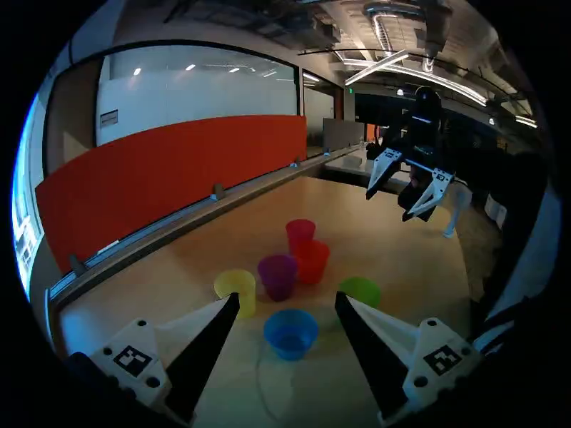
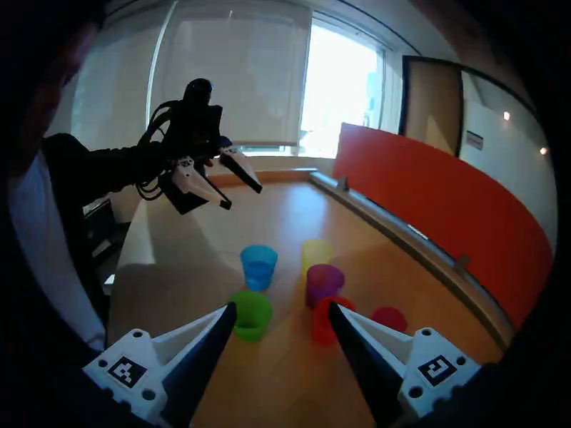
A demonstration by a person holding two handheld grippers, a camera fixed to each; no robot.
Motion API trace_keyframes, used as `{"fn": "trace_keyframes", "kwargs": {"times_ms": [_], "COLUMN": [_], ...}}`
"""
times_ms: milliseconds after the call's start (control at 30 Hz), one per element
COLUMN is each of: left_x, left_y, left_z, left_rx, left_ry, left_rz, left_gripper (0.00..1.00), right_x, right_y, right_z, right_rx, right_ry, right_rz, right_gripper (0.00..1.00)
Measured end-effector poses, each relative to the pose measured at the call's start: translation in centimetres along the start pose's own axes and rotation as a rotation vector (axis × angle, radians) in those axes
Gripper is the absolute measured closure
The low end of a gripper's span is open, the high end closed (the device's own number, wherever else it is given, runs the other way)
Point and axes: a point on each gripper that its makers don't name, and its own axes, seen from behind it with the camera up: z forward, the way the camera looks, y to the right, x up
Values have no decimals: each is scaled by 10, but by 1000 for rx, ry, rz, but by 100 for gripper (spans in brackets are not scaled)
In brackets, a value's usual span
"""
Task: Pour water
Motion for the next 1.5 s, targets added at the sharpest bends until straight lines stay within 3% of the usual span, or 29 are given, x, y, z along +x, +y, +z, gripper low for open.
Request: {"fn": "trace_keyframes", "kwargs": {"times_ms": [500, 800, 1100, 1300, 1500], "left_x": [-42, -65, -79, -96, -109], "left_y": [8, 11, 13, 17, 11], "left_z": [19, 27, 31, 36, 47], "left_rx": [-75, -84, -96, -111, -96], "left_ry": [-84, -148, -182, -245, -286], "left_rz": [7, 46, 46, 53, 70], "left_gripper": [0, 0, 0, 0, 0], "right_x": [-43, -67, -78, -80, -85], "right_y": [-6, -21, -30, -35, -36], "right_z": [40, 60, 78, 88, 100], "right_rx": [46, 78, 92, 101, 102], "right_ry": [-56, -97, -114, -119, -127], "right_rz": [3, -19, -19, -26, -14], "right_gripper": [1, 1, 1, 1, 1]}}
